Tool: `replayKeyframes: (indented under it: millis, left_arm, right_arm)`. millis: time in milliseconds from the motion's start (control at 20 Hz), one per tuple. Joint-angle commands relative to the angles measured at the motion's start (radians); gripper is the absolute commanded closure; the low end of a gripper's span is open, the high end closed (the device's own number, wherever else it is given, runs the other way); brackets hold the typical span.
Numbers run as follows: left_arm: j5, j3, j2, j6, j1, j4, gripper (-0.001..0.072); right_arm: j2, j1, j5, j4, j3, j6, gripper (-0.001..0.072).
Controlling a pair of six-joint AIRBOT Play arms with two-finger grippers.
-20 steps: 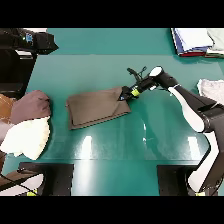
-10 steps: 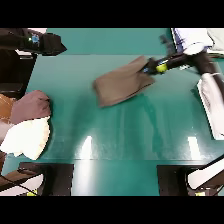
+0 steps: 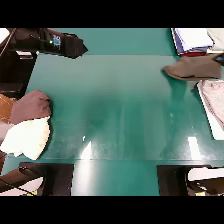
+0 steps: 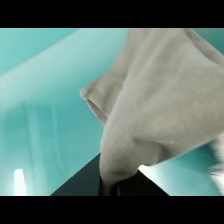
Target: Fold the shirts.
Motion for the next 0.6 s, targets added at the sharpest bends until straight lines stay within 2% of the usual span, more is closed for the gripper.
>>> replayKeyframes:
  millis: [0, 200, 550]
  left_arm:
    - [0.014, 0.000, 0.000, 0.000, -0.030, -0.002, 0.0686]
    - [0.011, 0.000, 0.000, 0.000, -0.029, 0.003, 0.0686]
    - [-0.024, 0.000, 0.000, 0.000, -0.029, 0.003, 0.0686]
  right_arm:
    - [0.014, -0.138, -0.012, -0.008, 0.001, 0.009, 0.0696]
    - [0.014, -0.185, -0.041, -0.008, 0.022, 0.009, 0.0696]
    - [0.014, -0.186, 0.054, -0.009, 0.272, 0.009, 0.0696]
